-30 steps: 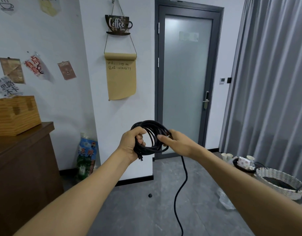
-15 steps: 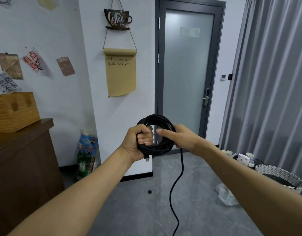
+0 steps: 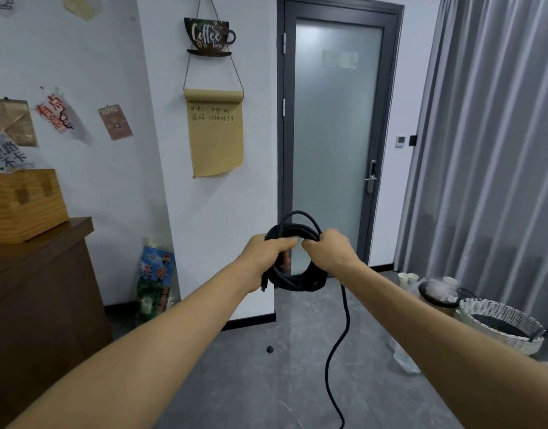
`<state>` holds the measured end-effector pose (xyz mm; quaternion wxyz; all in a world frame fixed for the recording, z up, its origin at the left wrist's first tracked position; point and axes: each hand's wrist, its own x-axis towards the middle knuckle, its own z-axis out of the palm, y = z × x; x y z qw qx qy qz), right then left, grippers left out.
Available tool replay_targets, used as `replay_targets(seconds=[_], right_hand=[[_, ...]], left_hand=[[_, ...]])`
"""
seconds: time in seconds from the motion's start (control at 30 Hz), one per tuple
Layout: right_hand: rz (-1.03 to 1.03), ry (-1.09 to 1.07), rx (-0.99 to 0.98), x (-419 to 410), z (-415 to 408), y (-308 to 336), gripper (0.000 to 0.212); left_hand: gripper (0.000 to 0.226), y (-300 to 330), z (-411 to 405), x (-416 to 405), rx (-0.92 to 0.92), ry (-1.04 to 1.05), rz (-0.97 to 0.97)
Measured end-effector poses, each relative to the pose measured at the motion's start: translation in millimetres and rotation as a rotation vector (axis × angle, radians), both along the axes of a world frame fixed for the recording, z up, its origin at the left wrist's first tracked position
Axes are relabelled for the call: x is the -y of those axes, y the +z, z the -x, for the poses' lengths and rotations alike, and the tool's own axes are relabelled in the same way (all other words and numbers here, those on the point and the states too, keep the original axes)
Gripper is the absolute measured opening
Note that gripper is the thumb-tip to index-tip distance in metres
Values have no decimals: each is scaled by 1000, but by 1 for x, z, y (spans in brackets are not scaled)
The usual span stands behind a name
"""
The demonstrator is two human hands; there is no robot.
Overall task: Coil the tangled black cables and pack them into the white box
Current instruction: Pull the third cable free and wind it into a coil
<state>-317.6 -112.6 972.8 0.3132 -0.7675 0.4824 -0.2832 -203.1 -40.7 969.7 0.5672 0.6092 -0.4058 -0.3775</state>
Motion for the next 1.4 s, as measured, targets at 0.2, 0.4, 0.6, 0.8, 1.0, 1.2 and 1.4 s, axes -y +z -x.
replay_targets(seconds=[0.2, 0.4, 0.6, 0.8, 1.0, 1.2, 1.4], right_hand=[[121, -20, -42, 1, 0, -1, 25], [17, 136, 86, 2, 4, 1, 27], [-11, 216, 74, -4, 3, -2, 31], [30, 218, 16, -5, -5, -1, 30], [8, 265, 62, -5, -13, 0, 23], [-93, 393, 191, 3, 3, -4, 36], [-55, 325, 252, 15, 19, -13, 16]], left_hand=[[29, -1, 5, 2, -139, 82, 27], [27, -4, -1, -7, -444, -204, 97], [41, -6, -5, -10, -445, -221, 67], [32, 1, -17, -17, -321, -254, 11], [39, -1, -19, -19, -356, -102, 79], [43, -4, -44, -22, -403, 138, 105], [44, -11, -84, -25, -494, 380, 91]])
